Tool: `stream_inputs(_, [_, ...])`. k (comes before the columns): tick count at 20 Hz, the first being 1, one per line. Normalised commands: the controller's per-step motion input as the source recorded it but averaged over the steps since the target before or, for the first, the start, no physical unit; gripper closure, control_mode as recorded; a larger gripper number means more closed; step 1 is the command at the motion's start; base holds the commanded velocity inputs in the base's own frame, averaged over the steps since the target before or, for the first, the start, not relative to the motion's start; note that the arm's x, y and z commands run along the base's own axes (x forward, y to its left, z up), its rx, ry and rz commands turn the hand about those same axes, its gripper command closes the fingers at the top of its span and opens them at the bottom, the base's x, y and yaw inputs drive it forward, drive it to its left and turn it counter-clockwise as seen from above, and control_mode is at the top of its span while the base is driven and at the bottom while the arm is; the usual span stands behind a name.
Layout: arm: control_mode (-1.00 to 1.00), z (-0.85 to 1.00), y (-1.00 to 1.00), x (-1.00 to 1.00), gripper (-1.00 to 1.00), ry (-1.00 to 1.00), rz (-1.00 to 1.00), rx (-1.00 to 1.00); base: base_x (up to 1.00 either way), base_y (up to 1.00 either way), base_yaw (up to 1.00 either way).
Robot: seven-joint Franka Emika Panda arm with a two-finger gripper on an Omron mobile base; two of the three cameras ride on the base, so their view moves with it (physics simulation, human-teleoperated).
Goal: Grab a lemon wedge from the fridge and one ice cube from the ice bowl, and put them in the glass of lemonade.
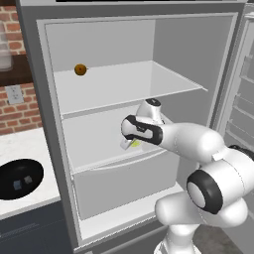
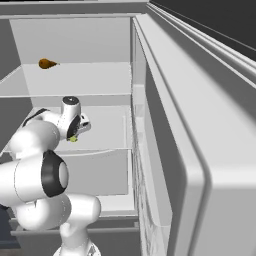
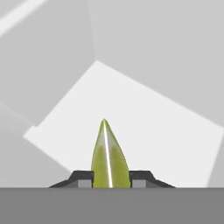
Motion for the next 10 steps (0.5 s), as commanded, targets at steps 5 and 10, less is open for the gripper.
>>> stream_inputs(5, [-1.0, 0.0, 0.0, -0.04, 1.0, 0.0, 0.0, 0.0, 0.0, 0.0, 0.0])
stream_inputs(10, [-1.0, 0.0, -0.03, -0.07, 1.0, 0.0, -0.04, 0.0, 0.0, 0.0, 0.0])
